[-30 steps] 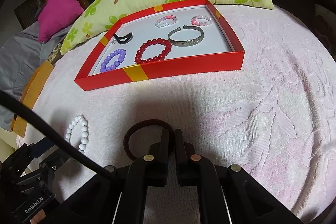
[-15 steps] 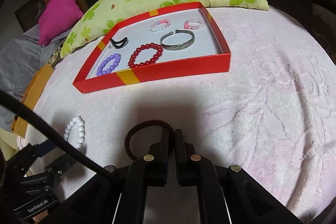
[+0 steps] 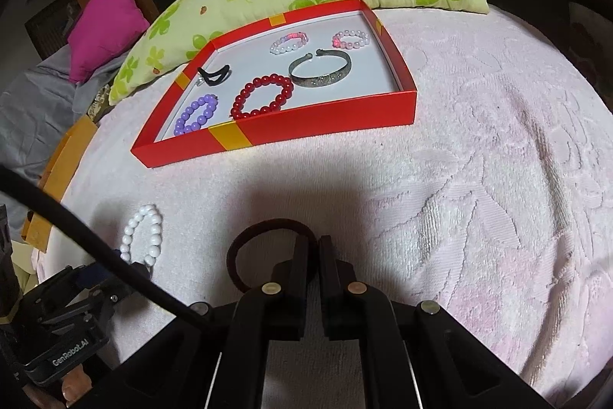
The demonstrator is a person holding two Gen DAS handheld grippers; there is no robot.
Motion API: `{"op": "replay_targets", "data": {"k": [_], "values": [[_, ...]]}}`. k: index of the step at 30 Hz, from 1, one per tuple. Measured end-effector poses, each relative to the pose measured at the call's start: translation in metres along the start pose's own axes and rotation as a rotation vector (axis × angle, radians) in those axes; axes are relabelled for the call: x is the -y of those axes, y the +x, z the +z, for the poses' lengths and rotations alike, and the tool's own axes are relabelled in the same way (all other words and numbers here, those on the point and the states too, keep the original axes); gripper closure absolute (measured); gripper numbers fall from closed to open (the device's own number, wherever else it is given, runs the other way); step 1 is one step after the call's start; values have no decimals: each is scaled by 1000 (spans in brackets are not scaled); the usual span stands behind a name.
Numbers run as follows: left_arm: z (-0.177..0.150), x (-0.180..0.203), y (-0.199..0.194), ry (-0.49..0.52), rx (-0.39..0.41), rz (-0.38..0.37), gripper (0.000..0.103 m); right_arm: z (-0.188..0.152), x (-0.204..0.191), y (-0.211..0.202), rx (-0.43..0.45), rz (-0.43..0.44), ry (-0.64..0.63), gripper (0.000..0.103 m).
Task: Organize jewelry
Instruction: 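Grasp the dark red band with the right tool while the left grasps the white beaded bracelet, then carry the white beaded bracelet and dark band over the red tray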
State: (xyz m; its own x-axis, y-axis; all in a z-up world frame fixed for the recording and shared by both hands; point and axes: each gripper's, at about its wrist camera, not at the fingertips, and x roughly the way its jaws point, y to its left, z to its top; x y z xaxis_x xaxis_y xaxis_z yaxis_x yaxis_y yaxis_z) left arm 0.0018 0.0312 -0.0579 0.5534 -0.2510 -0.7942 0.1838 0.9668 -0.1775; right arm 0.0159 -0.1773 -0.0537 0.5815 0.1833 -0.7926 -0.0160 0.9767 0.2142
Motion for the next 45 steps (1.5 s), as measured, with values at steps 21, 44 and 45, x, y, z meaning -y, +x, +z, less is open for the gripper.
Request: {"op": "replay_targets", "data": {"k": [21, 44, 45], "values": [[3, 9, -9, 56, 63, -42, 93, 4, 6, -15, 69, 19, 35, 97], [13, 10, -38, 51, 185, -101, 93, 7, 4, -32, 135, 32, 34, 97], [14, 9, -39, 50, 190, -103, 93, 7, 4, -32, 137, 33, 34, 97]]}}
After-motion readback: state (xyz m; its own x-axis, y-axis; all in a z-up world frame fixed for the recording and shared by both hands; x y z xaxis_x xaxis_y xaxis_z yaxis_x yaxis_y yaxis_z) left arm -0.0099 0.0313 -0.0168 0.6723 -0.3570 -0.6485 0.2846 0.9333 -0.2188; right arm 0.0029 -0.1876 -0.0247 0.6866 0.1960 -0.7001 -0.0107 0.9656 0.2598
